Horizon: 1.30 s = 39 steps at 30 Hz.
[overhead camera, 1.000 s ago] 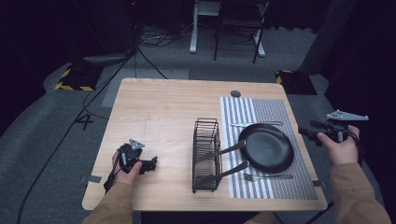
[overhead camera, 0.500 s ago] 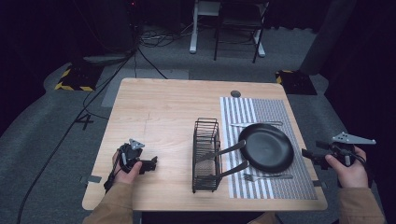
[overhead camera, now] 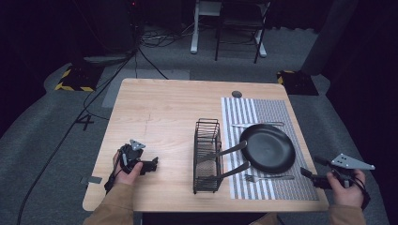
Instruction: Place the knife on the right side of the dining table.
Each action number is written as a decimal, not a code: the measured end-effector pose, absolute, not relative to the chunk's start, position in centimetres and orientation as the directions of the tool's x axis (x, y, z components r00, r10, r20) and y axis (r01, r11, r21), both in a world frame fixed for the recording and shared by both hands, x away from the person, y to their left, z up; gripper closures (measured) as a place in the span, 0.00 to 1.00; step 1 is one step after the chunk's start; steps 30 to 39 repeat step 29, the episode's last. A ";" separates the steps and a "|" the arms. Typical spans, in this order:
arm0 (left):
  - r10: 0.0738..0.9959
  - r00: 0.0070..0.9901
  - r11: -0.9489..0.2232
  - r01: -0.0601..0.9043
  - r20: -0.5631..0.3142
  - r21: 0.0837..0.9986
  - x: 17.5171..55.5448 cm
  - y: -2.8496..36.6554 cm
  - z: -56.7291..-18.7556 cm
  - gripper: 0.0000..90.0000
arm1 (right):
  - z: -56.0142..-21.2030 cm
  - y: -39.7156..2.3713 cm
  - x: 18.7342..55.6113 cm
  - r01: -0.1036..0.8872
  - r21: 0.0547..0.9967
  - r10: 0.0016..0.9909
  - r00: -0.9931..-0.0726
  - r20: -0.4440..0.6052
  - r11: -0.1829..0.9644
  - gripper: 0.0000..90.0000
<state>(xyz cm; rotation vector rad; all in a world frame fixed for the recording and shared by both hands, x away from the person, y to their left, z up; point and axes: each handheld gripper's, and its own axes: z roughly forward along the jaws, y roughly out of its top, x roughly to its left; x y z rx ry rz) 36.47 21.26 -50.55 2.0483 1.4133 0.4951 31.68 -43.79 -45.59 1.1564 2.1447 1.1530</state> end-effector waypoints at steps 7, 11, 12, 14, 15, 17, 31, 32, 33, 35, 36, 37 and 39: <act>0.931 0.365 -0.258 0.710 -0.029 0.656 36.5 21.2 -50.5 0.00 | -48.1 -43.9 31.3 0.492 0.821 0.860 -0.511 0.004 0.288 0.20; 0.931 0.365 -0.258 0.710 -0.028 0.656 36.5 21.2 -50.5 0.00 | -49.1 -44.0 31.2 0.524 0.798 0.886 -0.463 -0.025 0.296 0.20; 0.931 0.365 -0.258 0.710 -0.028 0.656 36.5 21.2 -50.5 0.00 | -49.4 -44.0 31.2 0.541 0.788 0.894 -0.447 -0.025 0.293 0.20; 0.931 0.365 -0.259 0.709 -0.028 0.656 36.5 21.2 -50.5 0.00 | -49.6 -44.1 31.2 0.545 0.788 0.901 -0.433 -0.026 0.285 0.20; 0.931 0.365 -0.259 0.710 -0.026 0.655 36.5 21.2 -50.5 0.00 | -49.6 -44.1 31.2 0.550 0.786 0.906 -0.422 -0.028 0.281 0.20; 0.931 0.365 -0.260 0.710 -0.026 0.655 36.6 21.2 -50.5 0.00 | -49.9 -44.1 31.3 0.566 0.777 0.913 -0.406 -0.027 0.275 0.20; 0.931 0.365 -0.260 0.710 -0.026 0.655 36.6 21.2 -50.5 0.00 | -51.1 -44.7 31.4 0.579 0.783 0.932 -0.364 0.000 0.226 0.13; 0.931 0.365 -0.260 0.710 -0.026 0.655 36.6 21.2 -50.5 0.00 | -51.1 -44.7 31.4 0.579 0.783 0.932 -0.364 0.000 0.226 0.13; 0.931 0.365 -0.260 0.710 -0.026 0.655 36.6 21.2 -50.5 0.00 | -51.1 -44.7 31.4 0.579 0.783 0.932 -0.364 0.000 0.226 0.13; 0.931 0.365 -0.260 0.710 -0.026 0.655 36.6 21.2 -50.5 0.00 | -51.1 -44.7 31.4 0.579 0.783 0.932 -0.364 0.000 0.226 0.13; 0.931 0.365 -0.260 0.710 -0.026 0.655 36.6 21.2 -50.5 0.00 | -51.1 -44.7 31.4 0.579 0.783 0.932 -0.364 0.000 0.226 0.13; 0.931 0.365 -0.260 0.710 -0.026 0.655 36.6 21.2 -50.5 0.00 | -51.1 -44.7 31.4 0.579 0.783 0.932 -0.364 0.000 0.226 0.13; 0.931 0.365 -0.260 0.710 -0.026 0.655 36.6 21.2 -50.5 0.00 | -51.1 -44.7 31.4 0.579 0.783 0.932 -0.364 0.000 0.226 0.13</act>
